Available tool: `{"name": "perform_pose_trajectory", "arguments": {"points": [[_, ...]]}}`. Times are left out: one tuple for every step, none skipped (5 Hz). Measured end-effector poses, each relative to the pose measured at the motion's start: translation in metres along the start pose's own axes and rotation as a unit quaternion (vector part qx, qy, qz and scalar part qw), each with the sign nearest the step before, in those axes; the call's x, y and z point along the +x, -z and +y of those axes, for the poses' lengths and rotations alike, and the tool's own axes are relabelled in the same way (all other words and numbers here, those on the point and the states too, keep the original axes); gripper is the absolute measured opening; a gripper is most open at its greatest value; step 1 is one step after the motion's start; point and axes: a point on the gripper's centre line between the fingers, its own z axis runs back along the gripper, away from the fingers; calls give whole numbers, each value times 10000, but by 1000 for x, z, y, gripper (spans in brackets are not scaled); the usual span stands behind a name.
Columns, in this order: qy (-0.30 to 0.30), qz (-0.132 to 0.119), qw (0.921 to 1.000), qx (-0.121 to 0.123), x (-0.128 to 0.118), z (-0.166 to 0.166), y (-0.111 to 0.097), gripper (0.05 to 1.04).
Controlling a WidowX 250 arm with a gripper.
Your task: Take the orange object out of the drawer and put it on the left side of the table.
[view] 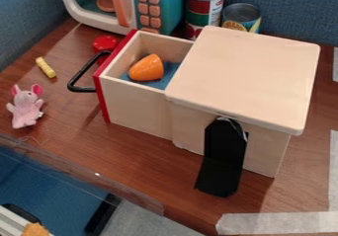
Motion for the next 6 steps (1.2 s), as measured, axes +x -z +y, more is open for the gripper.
{"name": "perform_pose_trajectory", "arguments": {"points": [[-23,70,9999,-68,-1,1,9,999],[703,221,9967,351,33,-17,27,999],[1299,460,9863,903,58,-29,43,999],[1705,486,9791,993,74,-45,60,999],[1831,496,9761,1058,77,-56,80,999],[1741,560,9762,1164,73,-63,99,999]]}}
